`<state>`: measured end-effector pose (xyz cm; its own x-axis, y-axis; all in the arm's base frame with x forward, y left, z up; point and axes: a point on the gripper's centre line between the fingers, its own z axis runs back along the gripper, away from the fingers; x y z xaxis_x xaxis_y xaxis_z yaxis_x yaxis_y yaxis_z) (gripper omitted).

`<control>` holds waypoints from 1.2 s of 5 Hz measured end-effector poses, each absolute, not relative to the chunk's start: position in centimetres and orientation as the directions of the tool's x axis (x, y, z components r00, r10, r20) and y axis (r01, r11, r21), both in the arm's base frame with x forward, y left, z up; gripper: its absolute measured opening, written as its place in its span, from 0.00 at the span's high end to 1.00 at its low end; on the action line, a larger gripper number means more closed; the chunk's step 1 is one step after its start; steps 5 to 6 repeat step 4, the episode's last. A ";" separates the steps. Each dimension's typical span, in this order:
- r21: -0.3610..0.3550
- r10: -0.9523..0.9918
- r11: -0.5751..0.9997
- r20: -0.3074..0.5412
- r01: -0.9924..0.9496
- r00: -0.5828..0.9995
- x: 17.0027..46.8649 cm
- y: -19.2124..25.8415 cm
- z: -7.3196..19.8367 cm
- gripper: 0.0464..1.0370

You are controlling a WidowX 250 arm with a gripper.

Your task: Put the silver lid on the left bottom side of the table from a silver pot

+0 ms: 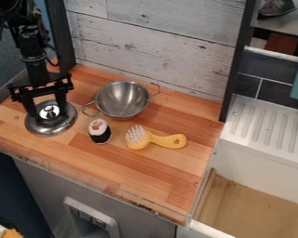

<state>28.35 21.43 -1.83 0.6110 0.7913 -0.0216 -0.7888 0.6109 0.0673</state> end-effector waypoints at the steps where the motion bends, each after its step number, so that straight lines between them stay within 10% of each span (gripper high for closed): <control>1: 0.100 0.787 0.615 -0.023 -0.782 0.616 28.0 21.4 -1.8 0.03; 4: 0.031 0.749 0.660 0.049 -0.751 0.661 28.5 20.9 6.0 0.04; 6: 0.031 0.749 0.660 0.049 -0.751 0.661 28.5 20.9 6.0 0.04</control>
